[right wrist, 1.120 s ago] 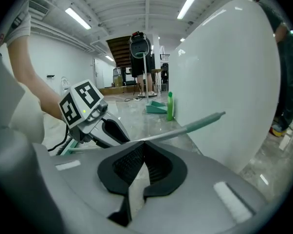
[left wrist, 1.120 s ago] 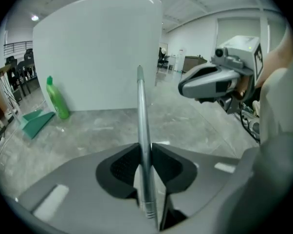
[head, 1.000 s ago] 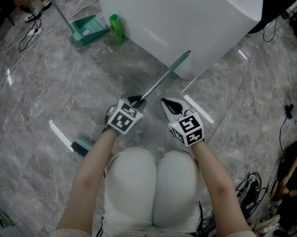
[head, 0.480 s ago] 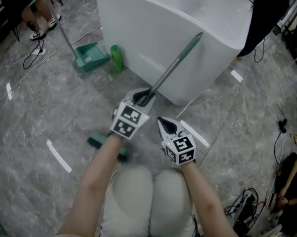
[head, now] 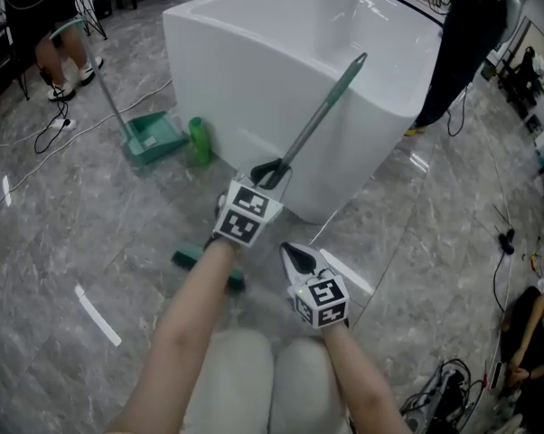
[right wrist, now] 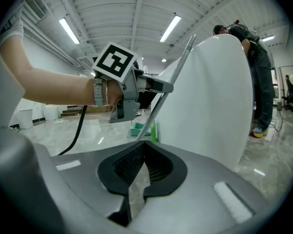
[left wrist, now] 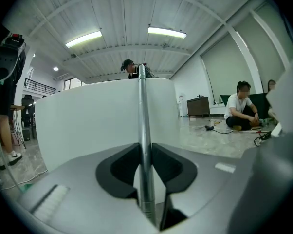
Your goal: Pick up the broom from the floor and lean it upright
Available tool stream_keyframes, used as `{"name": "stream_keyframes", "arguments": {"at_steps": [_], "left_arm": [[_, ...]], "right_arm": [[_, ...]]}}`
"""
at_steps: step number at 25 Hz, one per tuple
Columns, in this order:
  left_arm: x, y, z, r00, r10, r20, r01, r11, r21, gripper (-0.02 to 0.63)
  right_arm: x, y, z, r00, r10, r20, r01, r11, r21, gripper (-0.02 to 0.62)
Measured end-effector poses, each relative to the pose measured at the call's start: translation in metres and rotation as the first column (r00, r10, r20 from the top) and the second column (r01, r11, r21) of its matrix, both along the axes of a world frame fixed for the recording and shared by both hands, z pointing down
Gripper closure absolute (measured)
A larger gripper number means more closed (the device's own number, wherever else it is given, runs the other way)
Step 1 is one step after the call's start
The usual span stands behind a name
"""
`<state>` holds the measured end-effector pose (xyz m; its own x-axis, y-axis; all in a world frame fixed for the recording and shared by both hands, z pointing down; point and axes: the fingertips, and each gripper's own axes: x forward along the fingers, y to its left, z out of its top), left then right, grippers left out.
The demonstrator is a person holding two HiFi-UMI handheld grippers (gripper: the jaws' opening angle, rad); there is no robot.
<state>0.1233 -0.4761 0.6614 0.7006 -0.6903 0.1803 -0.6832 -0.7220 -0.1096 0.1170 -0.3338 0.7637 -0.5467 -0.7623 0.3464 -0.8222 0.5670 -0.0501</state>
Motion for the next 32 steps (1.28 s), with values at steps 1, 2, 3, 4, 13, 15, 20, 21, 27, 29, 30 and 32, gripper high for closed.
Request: {"name": "stream_keyframes", "arguments": {"at_steps": [1, 2, 3, 4, 13, 15, 20, 21, 27, 29, 30, 32], "left_arm": [[0.003, -0.004, -0.001, 1.0, -0.001, 0.001, 0.001, 1.0, 0.003, 0.525], [0.006, -0.007, -0.003, 1.0, -0.004, 0.003, 0.004, 1.0, 0.006, 0.525], [0.008, -0.01, -0.004, 1.0, -0.008, 0.006, 0.008, 1.0, 0.01, 0.525], [0.009, -0.012, -0.004, 1.0, -0.012, 0.01, 0.012, 1.0, 0.015, 0.525], [0.012, -0.016, 0.003, 0.998, -0.013, 0.062, 0.01, 0.999, 0.048, 0.467], [0.013, -0.013, 0.004, 0.996, -0.002, 0.088, -0.003, 0.998, 0.062, 0.443], [0.003, -0.003, -0.001, 0.997, 0.002, 0.082, -0.008, 0.998, 0.065, 0.435], [0.0, -0.002, -0.004, 0.997, 0.0, 0.073, -0.004, 0.998, 0.055, 0.436], [-0.025, 0.022, -0.039, 0.998, -0.056, 0.025, 0.058, 0.996, -0.066, 0.497], [-0.033, 0.034, -0.063, 0.997, -0.076, -0.007, 0.075, 0.993, -0.092, 0.538], [-0.036, 0.04, -0.076, 0.996, -0.088, -0.022, 0.085, 0.991, -0.101, 0.557], [-0.04, 0.054, -0.107, 0.993, -0.108, -0.048, 0.102, 0.988, -0.12, 0.595]], "right_arm": [[0.001, 0.0, -0.002, 1.0, 0.003, 0.001, -0.003, 1.0, 0.005, 0.594], [0.002, 0.001, -0.004, 1.0, 0.004, -0.003, -0.004, 1.0, 0.011, 0.594], [0.002, 0.001, -0.005, 1.0, 0.003, -0.009, -0.003, 1.0, 0.017, 0.594], [0.003, 0.001, -0.006, 1.0, 0.003, -0.014, -0.003, 1.0, 0.022, 0.594], [0.009, -0.002, -0.01, 1.0, 0.024, -0.012, -0.023, 0.999, 0.034, 0.594], [0.008, -0.002, -0.01, 1.0, 0.022, -0.011, -0.022, 0.999, 0.036, 0.594], [0.003, -0.001, -0.015, 1.0, 0.019, -0.016, -0.019, 1.0, 0.018, 0.594], [0.002, -0.001, -0.02, 1.0, 0.02, -0.012, -0.019, 1.0, 0.011, 0.594], [-0.009, 0.006, -0.088, 0.998, 0.021, 0.052, -0.019, 0.999, -0.044, 0.594], [-0.014, 0.008, -0.12, 0.998, 0.01, 0.065, -0.006, 0.998, -0.055, 0.594], [-0.016, 0.008, -0.137, 0.997, 0.009, 0.074, -0.004, 0.998, -0.057, 0.594], [-0.016, 0.009, -0.175, 0.994, 0.027, 0.107, -0.02, 0.998, -0.062, 0.594]]}}
